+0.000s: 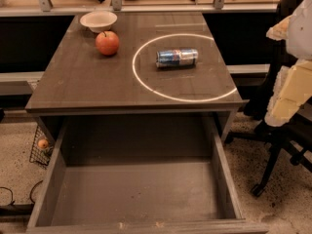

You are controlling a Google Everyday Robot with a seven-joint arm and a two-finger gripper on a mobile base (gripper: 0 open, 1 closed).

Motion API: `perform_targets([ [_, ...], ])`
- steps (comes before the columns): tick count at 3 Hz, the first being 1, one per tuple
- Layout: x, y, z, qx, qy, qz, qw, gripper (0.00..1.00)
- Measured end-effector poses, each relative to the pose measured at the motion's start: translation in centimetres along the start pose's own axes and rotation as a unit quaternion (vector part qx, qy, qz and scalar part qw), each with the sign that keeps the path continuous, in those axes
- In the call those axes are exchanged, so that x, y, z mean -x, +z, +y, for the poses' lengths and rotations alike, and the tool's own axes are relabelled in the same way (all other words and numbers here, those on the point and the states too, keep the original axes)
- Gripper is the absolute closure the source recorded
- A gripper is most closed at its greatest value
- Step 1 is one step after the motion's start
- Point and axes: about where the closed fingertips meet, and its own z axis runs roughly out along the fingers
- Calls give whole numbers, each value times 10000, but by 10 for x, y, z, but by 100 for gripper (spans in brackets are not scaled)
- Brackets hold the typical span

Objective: Place redbull can upright

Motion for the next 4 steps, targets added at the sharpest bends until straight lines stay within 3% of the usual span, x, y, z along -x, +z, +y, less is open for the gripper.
perform_targets([
  [1, 0, 0, 0, -4, 0, 0, 10000, 0],
  [2, 12, -3, -11, -291, -31, -10, 9996, 0],
  [3, 53, 6, -55, -1022, -165, 24, 9946, 0],
  [4, 86, 16, -97, -1629, -331, 87, 9860, 0],
])
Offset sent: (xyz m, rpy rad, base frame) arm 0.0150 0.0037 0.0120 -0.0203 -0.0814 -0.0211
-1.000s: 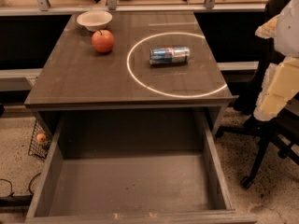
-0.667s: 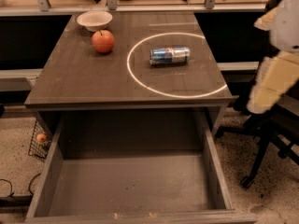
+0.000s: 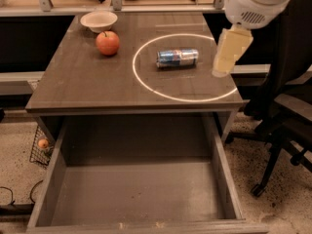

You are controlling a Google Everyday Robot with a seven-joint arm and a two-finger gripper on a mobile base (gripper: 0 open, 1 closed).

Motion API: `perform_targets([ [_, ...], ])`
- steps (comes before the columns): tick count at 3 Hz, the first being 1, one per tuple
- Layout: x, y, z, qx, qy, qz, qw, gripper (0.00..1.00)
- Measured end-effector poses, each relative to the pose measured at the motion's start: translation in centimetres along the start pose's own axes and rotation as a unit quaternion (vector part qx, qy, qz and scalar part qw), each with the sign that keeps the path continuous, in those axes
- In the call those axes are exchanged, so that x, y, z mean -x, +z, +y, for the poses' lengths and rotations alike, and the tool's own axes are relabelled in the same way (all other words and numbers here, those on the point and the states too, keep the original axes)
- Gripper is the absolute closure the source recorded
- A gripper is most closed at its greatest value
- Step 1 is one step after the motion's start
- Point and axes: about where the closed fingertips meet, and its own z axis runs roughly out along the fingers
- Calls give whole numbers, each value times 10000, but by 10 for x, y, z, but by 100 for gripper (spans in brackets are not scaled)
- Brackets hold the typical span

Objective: Place redbull can upright

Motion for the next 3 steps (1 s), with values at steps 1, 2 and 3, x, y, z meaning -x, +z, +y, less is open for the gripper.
perform_targets([
  [1, 19, 18, -25, -284, -165, 39, 9995, 0],
  [2, 28, 30, -44, -428, -340, -213, 9983, 0],
  [3, 25, 50, -61, -241, -487, -774, 9955, 0],
])
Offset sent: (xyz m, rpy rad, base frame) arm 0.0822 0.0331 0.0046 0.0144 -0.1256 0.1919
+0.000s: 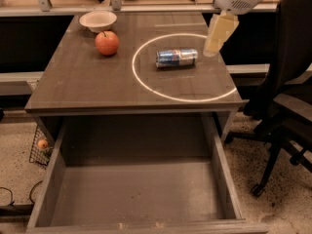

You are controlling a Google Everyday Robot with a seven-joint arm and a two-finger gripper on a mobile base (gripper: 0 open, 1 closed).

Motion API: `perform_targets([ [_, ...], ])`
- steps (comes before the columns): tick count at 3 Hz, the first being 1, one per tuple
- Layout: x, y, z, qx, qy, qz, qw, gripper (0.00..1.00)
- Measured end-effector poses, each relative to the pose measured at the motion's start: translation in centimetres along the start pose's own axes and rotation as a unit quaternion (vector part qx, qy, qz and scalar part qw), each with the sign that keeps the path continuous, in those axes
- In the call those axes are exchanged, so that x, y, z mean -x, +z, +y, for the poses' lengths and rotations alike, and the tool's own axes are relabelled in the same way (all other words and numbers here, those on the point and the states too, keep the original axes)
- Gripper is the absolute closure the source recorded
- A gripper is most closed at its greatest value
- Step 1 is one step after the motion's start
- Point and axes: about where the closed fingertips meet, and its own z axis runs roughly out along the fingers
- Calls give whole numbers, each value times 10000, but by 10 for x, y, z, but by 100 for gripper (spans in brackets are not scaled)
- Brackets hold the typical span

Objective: Place redbull can upright

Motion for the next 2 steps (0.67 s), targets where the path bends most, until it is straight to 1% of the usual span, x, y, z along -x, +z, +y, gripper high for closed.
perform_targets([
  [1, 6, 28, -12, 420, -286, -604, 9969, 0],
  [2, 8, 24, -25, 365, -382, -774, 9956, 0],
])
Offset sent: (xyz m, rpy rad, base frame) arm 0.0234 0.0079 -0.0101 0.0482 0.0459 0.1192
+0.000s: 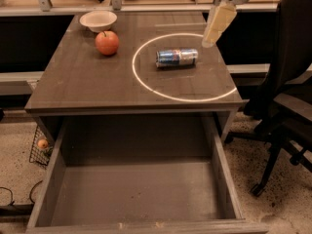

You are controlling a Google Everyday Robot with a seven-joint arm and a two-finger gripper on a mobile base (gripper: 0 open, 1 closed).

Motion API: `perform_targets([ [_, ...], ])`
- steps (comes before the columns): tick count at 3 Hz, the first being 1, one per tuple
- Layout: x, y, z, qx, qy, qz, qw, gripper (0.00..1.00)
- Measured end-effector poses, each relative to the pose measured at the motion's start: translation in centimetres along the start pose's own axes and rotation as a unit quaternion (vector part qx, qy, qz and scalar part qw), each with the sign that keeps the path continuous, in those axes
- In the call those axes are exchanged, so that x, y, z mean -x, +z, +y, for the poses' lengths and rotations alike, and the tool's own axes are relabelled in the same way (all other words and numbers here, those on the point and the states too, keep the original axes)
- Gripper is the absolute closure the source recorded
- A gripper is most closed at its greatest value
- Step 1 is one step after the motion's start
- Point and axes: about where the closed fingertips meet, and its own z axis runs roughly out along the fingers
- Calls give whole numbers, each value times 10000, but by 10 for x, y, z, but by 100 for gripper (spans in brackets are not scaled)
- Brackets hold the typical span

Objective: Place redbull can upright

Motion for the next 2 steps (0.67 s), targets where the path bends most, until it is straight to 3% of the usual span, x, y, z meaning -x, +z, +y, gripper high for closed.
perform_targets([
  [2, 5, 2, 4, -48, 67, 115, 9999, 0],
])
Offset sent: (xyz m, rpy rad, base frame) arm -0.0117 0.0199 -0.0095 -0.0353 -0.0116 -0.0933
